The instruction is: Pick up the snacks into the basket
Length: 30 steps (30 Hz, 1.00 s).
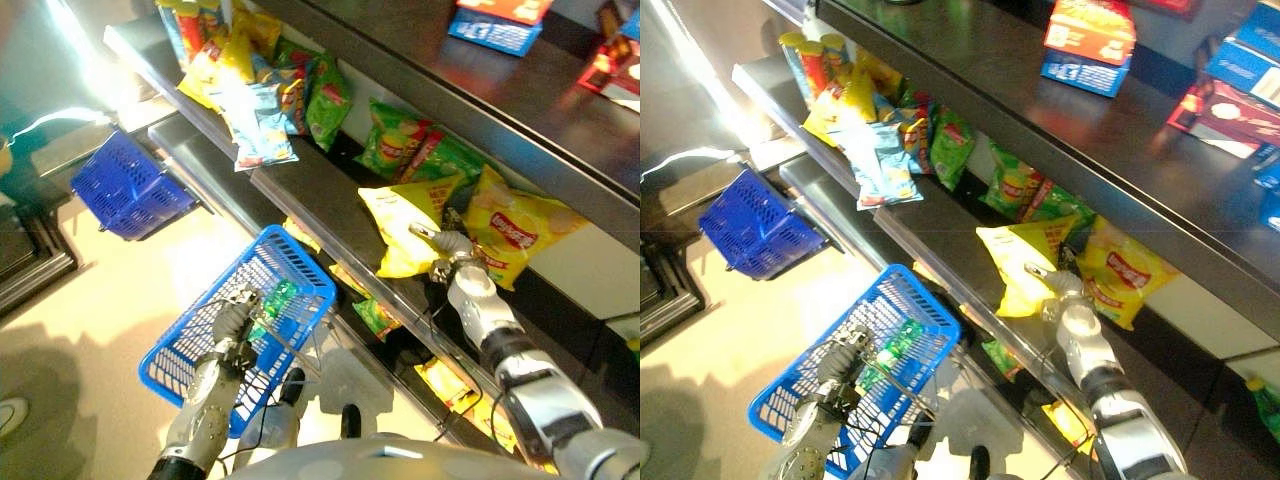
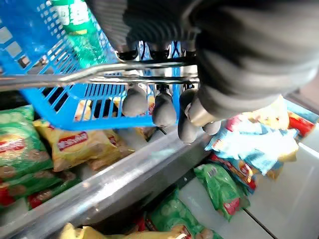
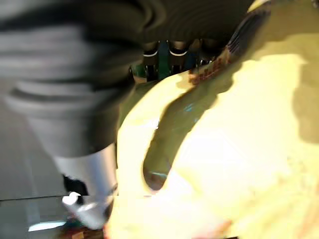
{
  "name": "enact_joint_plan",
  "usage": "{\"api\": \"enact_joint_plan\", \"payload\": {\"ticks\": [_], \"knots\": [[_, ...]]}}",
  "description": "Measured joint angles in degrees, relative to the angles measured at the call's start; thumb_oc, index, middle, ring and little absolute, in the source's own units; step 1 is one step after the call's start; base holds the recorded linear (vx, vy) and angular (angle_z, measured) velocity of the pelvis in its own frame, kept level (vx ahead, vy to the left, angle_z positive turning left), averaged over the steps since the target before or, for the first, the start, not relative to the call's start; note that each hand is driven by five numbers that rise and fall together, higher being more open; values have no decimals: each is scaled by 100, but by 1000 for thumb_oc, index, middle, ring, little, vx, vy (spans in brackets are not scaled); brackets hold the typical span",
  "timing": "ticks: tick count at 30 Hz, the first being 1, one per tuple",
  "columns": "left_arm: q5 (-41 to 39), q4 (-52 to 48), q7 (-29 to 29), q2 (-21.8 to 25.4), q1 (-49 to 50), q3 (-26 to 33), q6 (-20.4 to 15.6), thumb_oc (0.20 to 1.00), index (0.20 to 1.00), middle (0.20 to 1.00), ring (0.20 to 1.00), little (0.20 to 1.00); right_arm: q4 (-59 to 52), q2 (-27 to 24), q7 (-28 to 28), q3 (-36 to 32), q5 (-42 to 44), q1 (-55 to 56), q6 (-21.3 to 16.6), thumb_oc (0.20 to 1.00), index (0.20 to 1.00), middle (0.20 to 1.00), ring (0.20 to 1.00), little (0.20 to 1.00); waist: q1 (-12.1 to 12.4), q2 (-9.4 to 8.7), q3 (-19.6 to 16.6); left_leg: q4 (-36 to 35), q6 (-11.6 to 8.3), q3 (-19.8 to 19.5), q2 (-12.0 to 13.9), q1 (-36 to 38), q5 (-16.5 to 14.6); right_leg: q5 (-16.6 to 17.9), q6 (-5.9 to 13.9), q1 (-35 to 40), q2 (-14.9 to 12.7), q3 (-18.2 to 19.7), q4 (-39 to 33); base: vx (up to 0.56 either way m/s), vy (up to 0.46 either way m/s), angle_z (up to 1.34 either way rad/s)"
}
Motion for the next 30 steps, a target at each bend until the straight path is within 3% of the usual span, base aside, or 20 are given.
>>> {"api": "enact_joint_plan", "payload": {"ticks": [6, 15, 17, 22, 30], "knots": [[-43, -1, -9, 96, -253, -248, 46, 200, 200, 200, 200, 200, 1868, -177, 47, -116, 208, -1095, 174, 1000, 1000, 1000, 1000, 1000, 231, -4, 142, 57, -43, -312, -80, -126, 32, -53, 4, 4, 3, -330, -1, -21, -14, 30], [-43, 0, -39, 266, -757, -464, 40, 200, 200, 200, 200, 200, 2147, -803, 306, 36, -392, -1364, 495, 1000, 1000, 1000, 1000, 1000, 387, -71, 325, 377, -118, -670, -186, -616, 31, -126, -34, -323, 70, -690, 203, -67, -21, 21], [-45, 0, -39, 351, -1208, -587, 18, 200, 200, 200, 200, 200, 2159, -1024, 305, 164, -483, -1603, 490, 200, 200, 200, 200, 200, 423, -74, 571, 696, -202, -788, -204, -985, -28, -305, -64, -771, 104, -756, 721, -166, 20, 18], [-42, 5, 101, 419, -1752, -642, -28, 200, 200, 200, 200, 200, 2119, -1402, 189, 396, -527, -2262, 493, 200, 200, 200, 200, 200, 494, -64, 1116, 1084, -281, -790, -196, -1483, -93, -636, -106, -1630, 121, -727, 1781, -78, 29, -5], [-35, 7, 382, 340, -1880, -648, -61, 200, 200, 200, 200, 200, 1982, -1604, 92, 475, -520, -2623, 455, 200, 200, 200, 200, 200, 491, -8, 1485, 1353, -292, -656, -220, -1702, -84, -866, -136, -2147, 83, -585, 2580, -43, 7, -8]]}}
